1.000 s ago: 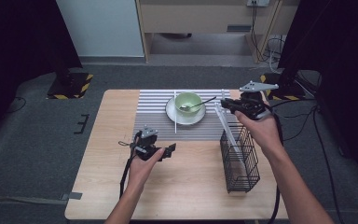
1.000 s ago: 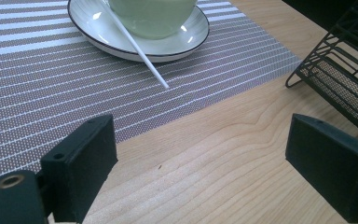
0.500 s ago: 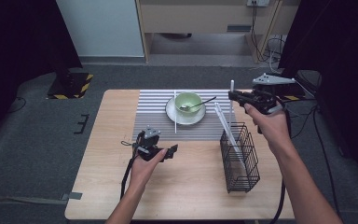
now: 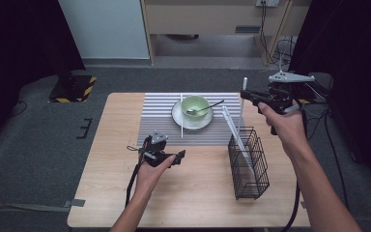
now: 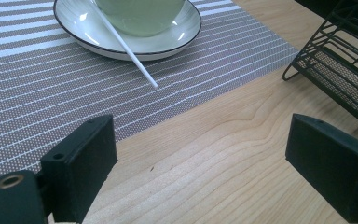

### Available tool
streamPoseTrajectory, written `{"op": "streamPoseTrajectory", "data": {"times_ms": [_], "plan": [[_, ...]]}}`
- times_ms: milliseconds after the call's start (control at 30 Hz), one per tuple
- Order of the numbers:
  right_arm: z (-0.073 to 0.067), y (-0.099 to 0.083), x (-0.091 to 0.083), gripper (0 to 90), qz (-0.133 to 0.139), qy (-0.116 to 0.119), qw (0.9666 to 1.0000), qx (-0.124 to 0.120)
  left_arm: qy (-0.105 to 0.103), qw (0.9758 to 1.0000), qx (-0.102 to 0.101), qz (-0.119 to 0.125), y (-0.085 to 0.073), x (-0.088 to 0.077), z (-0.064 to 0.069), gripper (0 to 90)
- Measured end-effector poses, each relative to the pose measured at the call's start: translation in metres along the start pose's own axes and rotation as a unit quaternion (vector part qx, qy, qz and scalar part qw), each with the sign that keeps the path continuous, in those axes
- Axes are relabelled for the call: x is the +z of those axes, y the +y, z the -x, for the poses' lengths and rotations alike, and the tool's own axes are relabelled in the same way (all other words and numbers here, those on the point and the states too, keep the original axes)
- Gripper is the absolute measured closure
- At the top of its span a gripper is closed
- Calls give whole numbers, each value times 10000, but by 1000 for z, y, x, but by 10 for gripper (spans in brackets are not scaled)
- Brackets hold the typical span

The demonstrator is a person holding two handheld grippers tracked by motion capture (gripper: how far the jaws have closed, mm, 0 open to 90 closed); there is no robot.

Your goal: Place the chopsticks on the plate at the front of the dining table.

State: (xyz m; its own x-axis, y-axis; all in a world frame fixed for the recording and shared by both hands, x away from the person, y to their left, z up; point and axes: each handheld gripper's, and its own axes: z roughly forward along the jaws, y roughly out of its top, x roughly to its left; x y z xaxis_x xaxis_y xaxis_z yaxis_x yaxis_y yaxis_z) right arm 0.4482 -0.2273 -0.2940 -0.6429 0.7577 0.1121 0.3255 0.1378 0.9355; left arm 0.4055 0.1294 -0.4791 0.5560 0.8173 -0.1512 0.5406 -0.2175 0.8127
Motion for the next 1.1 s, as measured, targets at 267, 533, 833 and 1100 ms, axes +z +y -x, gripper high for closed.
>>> {"op": "streamPoseTrajectory", "data": {"times_ms": [267,533,833,1100], "plan": [[0,9,-8,837,127,-4,9999,-11,-28,10000,20,-4,2,1,3,81],[-1,15,-12,837,185,22,9998,-35,-46,10000,44,-17,2,1,4,80],[-6,23,-21,838,340,66,9993,-107,-72,9999,99,-2,3,1,6,91],[-6,28,-25,838,390,74,9991,-122,-83,9999,91,-5,4,2,8,89]]}}
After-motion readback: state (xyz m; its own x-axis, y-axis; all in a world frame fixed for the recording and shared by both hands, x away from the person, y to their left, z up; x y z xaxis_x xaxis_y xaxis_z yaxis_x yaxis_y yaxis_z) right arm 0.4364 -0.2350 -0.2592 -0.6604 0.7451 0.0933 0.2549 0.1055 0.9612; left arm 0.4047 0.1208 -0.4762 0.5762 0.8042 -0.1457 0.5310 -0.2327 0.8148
